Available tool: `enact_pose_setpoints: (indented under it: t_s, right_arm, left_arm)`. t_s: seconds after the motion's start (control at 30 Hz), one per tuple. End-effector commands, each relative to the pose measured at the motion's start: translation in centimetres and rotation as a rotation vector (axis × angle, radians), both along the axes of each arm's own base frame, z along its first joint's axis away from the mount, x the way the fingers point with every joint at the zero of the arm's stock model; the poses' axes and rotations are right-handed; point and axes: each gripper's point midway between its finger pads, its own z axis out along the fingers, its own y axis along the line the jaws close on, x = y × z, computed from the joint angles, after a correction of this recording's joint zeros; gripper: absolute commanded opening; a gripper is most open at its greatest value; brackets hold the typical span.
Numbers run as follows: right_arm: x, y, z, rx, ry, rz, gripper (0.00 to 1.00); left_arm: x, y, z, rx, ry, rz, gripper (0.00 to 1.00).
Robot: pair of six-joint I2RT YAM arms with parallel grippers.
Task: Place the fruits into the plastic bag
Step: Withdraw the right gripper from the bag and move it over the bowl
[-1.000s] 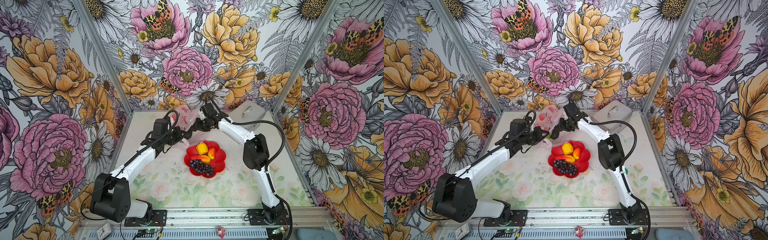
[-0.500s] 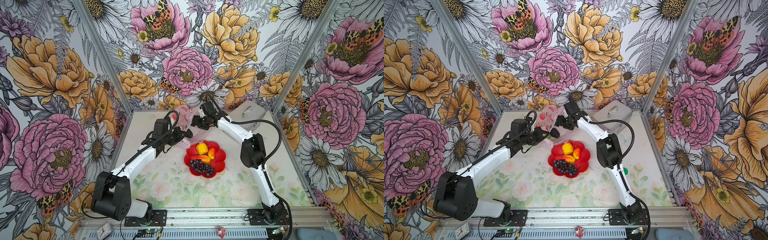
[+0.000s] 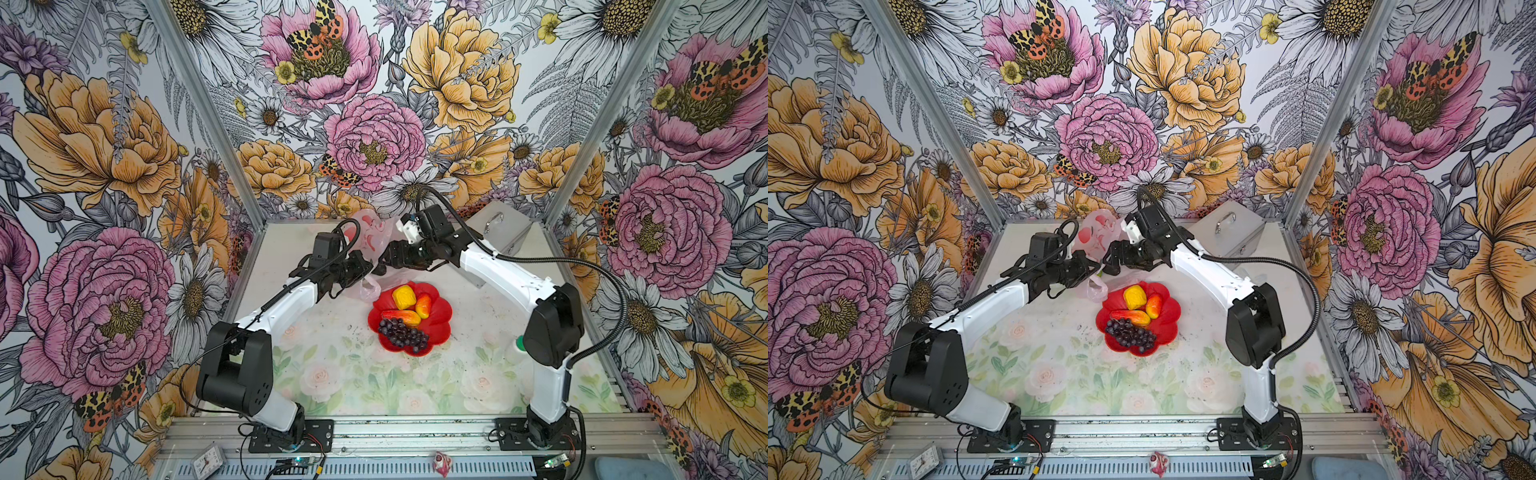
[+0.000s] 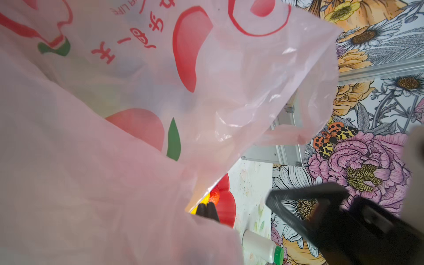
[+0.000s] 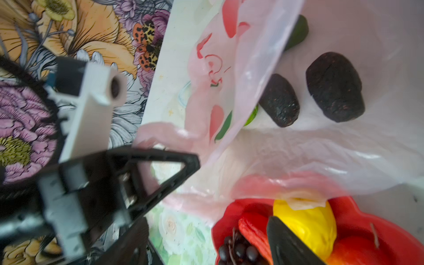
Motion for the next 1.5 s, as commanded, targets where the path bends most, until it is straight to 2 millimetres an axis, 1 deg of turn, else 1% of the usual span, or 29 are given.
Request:
enact_pose_setpoints:
  t_s: [0.0,0.1,0.23,0.37,0.5,0.57,0.7,0.8,0.9,1.0,1.13,1.23,1.47]
  right_arm:
    - [-1.8,-0.6,1.9,0.044,-0.054,0.062,0.84]
    - [-2.8,-1.7,1.4,0.021,-0.060,0.056,0.84]
    - [-3.5,-3.3,0.7,-0.004,-0.063,0.035,0.85]
    - [-3.9,-4.5,0.5,-0.004,-0.066,0.019,0.85]
    - [-4.0,-5.2,0.0,-0.005,-0.055,0.006,0.86]
    - [-4.0,-5.4,-0.4,-0.010,-0.049,0.004,0.86]
    - [-4.2,-6.0,-1.1,-0.035,-0.046,-0.020,0.92]
    - [-4.3,-7.0,-2.0,-0.061,-0.007,-0.063,0.99]
    - [-5.7,-7.8,-3.6,-0.106,0.060,-0.072,0.99]
    - [-7.6,-8.3,-5.3,-0.162,0.112,-0.062,1.00]
    - [-9.7,-8.8,-6.5,-0.225,0.148,-0.045,1.00]
    - [-10.6,-9.0,-6.8,-0.265,0.155,-0.036,0.99]
    - [-11.5,-9.0,-8.2,-0.342,0.174,-0.024,0.99]
  left_arm:
    - [0.7,0.3,0.0,0.012,0.016,0.009,0.00]
    - [1.1,0.1,-0.8,0.005,0.047,0.015,0.00]
    - [1.3,-0.5,-1.0,0.004,0.059,0.009,0.00]
    - [1.1,-0.4,-1.3,0.011,0.075,0.010,0.00]
    - [1.3,-0.1,-1.7,0.015,0.089,0.019,0.00]
    - [1.4,-0.3,-1.7,0.011,0.091,0.011,0.00]
    - [1.2,-0.2,-1.4,0.013,0.086,0.012,0.00]
    - [1.3,0.0,-1.1,0.010,0.079,0.015,0.00]
    - [1.5,-0.2,-0.5,0.005,0.065,0.008,0.00]
    - [1.6,-0.3,0.0,0.009,0.046,0.004,0.00]
    - [1.5,-0.2,0.3,0.016,0.032,-0.001,0.00]
    - [1.4,-0.1,0.5,0.018,0.026,-0.002,0.00]
    - [1.3,0.0,0.6,0.021,0.017,-0.003,0.00]
